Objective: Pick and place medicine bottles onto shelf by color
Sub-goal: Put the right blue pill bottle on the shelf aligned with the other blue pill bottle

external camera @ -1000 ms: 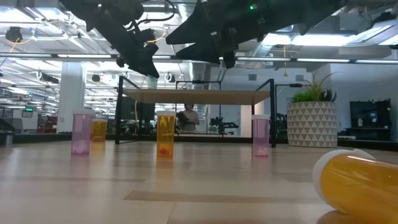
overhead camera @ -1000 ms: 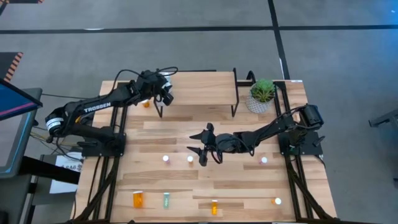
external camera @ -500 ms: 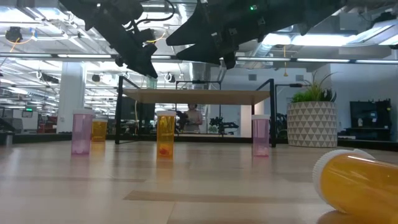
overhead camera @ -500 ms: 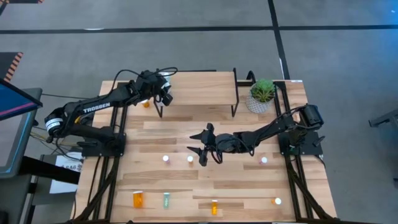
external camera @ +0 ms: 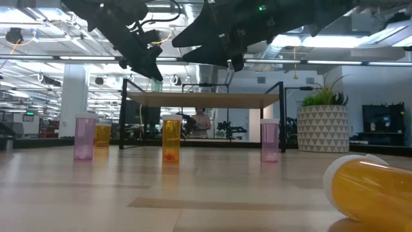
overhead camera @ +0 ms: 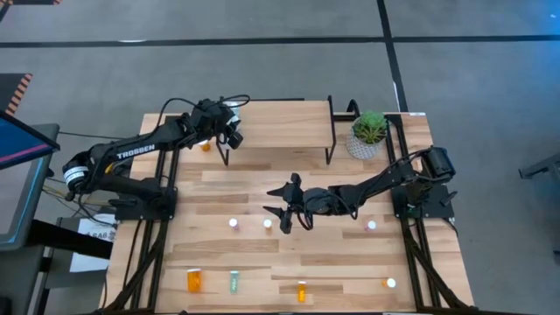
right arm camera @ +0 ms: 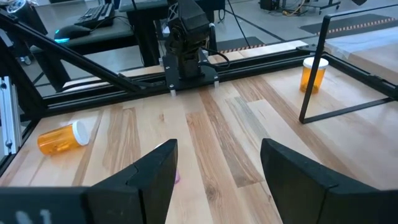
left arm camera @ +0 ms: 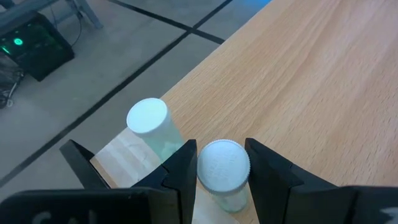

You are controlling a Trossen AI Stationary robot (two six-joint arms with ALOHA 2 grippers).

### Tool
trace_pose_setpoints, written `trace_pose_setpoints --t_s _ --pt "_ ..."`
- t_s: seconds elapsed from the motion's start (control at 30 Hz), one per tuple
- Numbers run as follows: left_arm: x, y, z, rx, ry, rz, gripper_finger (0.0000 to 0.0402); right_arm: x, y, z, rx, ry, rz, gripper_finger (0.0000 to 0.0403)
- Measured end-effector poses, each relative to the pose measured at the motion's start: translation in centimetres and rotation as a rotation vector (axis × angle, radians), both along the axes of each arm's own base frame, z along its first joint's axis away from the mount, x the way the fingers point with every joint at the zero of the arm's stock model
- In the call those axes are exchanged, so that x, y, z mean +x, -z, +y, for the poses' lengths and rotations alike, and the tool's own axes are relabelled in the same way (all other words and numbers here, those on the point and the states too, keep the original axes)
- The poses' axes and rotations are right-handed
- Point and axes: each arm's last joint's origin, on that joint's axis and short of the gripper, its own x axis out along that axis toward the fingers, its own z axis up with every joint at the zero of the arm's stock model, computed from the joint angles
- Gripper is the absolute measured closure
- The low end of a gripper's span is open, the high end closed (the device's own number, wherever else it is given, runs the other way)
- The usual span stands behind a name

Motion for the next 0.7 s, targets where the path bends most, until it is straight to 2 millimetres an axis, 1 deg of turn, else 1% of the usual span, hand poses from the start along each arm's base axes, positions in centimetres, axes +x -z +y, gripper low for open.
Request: trace_pose_setpoints --t_s 0.3,0.7 --pt "0.04 -0.66 -0.15 -0.018 -0.003 0.022 0.03 0.0 0.0 0.0 0.0 0.0 0.0 0.0148" --pt "0.04 -0.73 -0.16 -0.021 -0.002 0.021 0.0297 0.0 0.0 0.0 0.0 0.0 0.0 0.0148"
